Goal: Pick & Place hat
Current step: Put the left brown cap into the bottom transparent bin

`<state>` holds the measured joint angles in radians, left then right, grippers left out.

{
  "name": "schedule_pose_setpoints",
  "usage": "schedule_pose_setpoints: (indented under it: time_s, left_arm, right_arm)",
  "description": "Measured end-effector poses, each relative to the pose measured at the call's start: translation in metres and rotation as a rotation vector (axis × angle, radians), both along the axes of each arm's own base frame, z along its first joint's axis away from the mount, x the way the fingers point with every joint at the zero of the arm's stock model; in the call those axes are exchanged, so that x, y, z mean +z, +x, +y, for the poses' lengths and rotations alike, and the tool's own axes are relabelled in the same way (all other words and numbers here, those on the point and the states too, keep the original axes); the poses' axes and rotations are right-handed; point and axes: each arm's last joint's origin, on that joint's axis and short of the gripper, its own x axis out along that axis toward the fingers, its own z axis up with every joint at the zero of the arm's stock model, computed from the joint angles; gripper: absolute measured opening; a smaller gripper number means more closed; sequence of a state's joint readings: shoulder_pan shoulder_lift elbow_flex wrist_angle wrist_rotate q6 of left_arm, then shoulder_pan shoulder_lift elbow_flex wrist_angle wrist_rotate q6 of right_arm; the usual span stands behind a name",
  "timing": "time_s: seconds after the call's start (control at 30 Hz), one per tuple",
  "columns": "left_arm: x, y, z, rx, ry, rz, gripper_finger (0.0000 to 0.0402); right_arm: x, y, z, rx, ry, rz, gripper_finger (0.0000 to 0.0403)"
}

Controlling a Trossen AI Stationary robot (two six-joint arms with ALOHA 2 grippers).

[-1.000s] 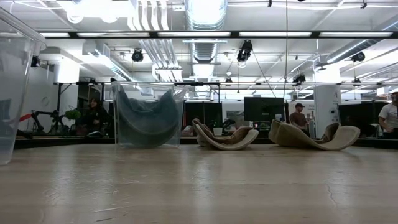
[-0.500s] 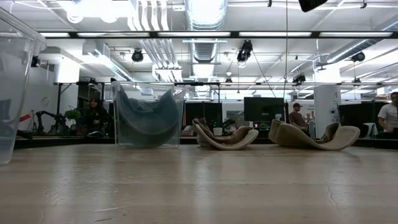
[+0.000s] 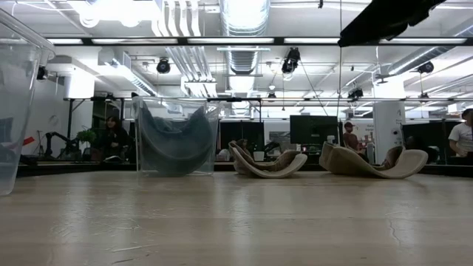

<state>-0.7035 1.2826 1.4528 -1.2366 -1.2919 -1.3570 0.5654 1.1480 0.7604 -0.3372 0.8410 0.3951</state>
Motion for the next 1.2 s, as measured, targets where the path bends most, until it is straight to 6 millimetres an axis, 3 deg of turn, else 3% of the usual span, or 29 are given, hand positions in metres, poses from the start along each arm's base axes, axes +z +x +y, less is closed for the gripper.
schedule_pose_setpoints:
  time_s: [0.3,0.77,1.0,1.2]
  left_arm:
    - [-0.002,0.009,0.013,0.020,0.057,0.111,0.0085]
    - [-0.003,0.011,0.015,0.003,0.118,0.181,0.0085]
    - [-0.003,0.011,0.015,0.000,0.127,0.189,0.0085]
    - [-0.002,0.011,0.015,0.007,0.136,0.184,0.0085]
  right_arm:
    - [-0.016,0.017,-0.041,-0.206,0.240,-0.001,0.0215]
    - [-0.058,0.047,-0.150,-0.504,0.614,0.046,0.0215]
    - [-0.082,0.051,-0.185,-0.627,0.678,0.070,0.0215]
    - [-0.094,0.056,-0.204,-0.606,0.757,0.045,0.0215]
